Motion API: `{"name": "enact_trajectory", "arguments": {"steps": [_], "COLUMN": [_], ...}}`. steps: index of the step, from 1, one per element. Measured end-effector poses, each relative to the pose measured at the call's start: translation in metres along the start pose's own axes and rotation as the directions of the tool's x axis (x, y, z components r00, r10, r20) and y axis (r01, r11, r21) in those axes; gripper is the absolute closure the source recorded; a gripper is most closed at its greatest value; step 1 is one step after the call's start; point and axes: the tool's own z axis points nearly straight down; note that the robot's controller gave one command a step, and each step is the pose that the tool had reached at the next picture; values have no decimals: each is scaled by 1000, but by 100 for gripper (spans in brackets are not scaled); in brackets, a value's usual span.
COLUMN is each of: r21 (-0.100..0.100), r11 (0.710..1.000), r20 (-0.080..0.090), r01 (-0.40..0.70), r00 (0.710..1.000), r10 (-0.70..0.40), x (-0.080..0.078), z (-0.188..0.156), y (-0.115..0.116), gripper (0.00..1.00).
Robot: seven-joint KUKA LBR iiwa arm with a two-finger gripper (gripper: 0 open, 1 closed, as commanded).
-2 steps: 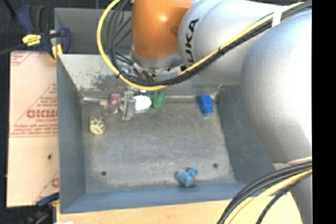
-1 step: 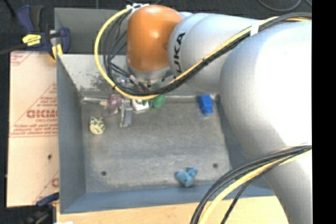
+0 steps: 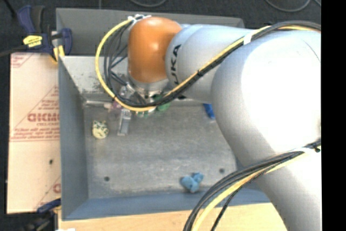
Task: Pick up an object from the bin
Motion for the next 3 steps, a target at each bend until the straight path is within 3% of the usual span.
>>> {"name": "enact_trajectory", "arguments": {"steps": [1, 2, 3], "r21": [2, 1, -1], "r11": [1000, 965, 1000], "r20": [4, 3, 9], "r01": [28, 263, 29], "r00": [1000, 965, 1000], "r10": [-28, -263, -29], "x": [10, 22, 9], "z": [6, 9, 4], "y": [27, 36, 26], "gripper": [0, 0, 100]}}
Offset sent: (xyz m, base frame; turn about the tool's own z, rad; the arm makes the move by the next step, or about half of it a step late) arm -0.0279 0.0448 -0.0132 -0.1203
